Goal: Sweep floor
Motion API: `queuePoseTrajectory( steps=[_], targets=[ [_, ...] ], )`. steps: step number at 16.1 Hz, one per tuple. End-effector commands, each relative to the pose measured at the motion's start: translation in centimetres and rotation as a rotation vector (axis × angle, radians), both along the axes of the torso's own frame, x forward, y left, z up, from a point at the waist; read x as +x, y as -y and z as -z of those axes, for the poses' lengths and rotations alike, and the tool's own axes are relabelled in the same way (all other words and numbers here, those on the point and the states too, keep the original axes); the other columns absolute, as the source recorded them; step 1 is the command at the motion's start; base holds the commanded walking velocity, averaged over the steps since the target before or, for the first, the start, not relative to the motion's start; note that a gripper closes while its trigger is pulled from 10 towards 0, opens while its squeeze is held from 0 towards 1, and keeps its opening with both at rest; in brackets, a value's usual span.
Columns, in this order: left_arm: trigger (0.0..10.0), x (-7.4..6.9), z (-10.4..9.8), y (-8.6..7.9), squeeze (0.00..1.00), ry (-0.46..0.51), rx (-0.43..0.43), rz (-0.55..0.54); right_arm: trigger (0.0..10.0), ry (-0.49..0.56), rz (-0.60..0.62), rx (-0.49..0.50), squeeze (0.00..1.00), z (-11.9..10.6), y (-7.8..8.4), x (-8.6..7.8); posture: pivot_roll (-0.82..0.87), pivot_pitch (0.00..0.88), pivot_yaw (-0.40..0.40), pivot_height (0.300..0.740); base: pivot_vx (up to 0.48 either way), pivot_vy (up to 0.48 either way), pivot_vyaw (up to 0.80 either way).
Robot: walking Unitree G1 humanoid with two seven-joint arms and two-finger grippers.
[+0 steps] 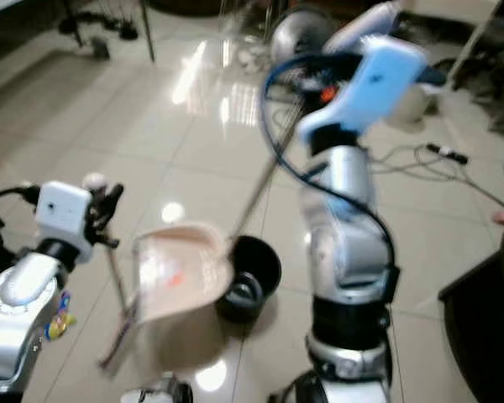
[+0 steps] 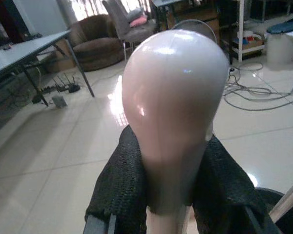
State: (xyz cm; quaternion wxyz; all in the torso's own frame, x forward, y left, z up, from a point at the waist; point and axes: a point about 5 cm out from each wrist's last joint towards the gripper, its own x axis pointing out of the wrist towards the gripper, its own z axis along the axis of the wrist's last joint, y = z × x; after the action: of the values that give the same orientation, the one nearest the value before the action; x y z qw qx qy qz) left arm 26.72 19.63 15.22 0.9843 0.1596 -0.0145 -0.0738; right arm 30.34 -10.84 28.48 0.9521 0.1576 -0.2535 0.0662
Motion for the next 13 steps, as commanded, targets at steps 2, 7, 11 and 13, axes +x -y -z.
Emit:
queuePoseTrajectory(
  steps=[2,7,11,13],
  targets=[
    [10.0,-0.6,-0.2,-0.1,0.0,0.012,0.032,0.008,10.0,-0.01,0.042,-0.008,0.0,1.3,1.0,-0.5,0.17,0.081,-0.028,0.74,0.0,0.309,0.0],
    [10.0,-0.8,0.8,0.0,0.0,-0.017,0.034,0.0,10.0,-0.097,0.103,-0.121,0.0,5.1,2.1,-0.9,0.17,0.094,-0.033,0.74,0.0,0.312,0.0],
    [10.0,-0.6,1.2,1.2,0.0,-0.024,0.013,0.023,10.0,-0.135,0.126,-0.162,0.0,6.8,2.5,-1.2,0.16,0.1,-0.032,0.74,0.0,0.311,0.0],
    [10.0,-0.5,1.3,1.8,0.0,-0.026,0.005,0.036,10.0,-0.144,0.147,-0.206,0.0,7.5,2.7,-1.4,0.16,0.101,-0.031,0.74,0.0,0.317,0.0]
  ],
)
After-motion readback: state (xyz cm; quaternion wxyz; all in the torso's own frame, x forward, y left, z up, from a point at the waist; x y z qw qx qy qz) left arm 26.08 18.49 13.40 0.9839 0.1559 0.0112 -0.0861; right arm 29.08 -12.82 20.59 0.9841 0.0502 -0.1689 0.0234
